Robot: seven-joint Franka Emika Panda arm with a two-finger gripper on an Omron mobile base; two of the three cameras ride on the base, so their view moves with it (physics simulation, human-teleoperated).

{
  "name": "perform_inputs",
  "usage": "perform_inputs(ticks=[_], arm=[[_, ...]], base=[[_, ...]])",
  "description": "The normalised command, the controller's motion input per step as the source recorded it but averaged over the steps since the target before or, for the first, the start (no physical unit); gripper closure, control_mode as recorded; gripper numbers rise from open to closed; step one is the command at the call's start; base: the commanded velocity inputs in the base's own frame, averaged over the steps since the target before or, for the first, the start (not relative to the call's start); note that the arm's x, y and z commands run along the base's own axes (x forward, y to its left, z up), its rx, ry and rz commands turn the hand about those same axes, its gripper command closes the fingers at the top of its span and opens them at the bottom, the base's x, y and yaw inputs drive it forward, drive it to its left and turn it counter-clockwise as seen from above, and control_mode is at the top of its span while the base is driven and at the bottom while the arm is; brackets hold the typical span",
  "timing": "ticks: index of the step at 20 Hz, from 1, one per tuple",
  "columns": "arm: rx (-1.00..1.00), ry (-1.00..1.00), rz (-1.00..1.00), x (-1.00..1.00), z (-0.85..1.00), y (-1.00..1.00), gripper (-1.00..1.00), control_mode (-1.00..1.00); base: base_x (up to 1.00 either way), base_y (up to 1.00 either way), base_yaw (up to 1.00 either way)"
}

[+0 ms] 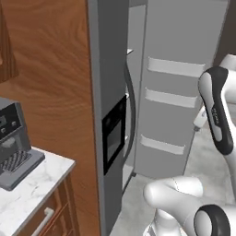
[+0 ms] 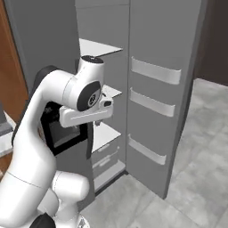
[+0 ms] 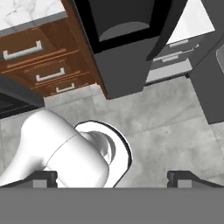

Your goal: Retrieve the apple and kiwi from the fridge and place them into the bowl on the dining table.

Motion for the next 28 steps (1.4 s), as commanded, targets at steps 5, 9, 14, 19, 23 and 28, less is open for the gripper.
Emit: perform_inputs(ticks=[5,9,14,19,23,28], arm=[[0.00,0.00,0.00,0.00,0.00,0.00,-1.00,1.00],[0.00,0.00,0.00,0.00,0.00,0.00,-1.00,1.00],[0.00,0.00,0.00,0.00,0.00,0.00,-1.00,1.00],[0.00,0.00,0.00,0.00,0.00,0.00,-1.00,1.00],[0.00,0.00,0.00,0.00,0.00,0.00,-1.00,1.00],[0.00,0.00,0.00,0.00,0.00,0.00,-1.00,1.00]], base=[[0.04,-0.04,0.49],[-0.03,-0.11,0.40],[-0.42,-0.30,0.22],[-0.69,-0.41,0.05],[-0.63,-0.37,0.00],[0.11,-0.03,0.00]])
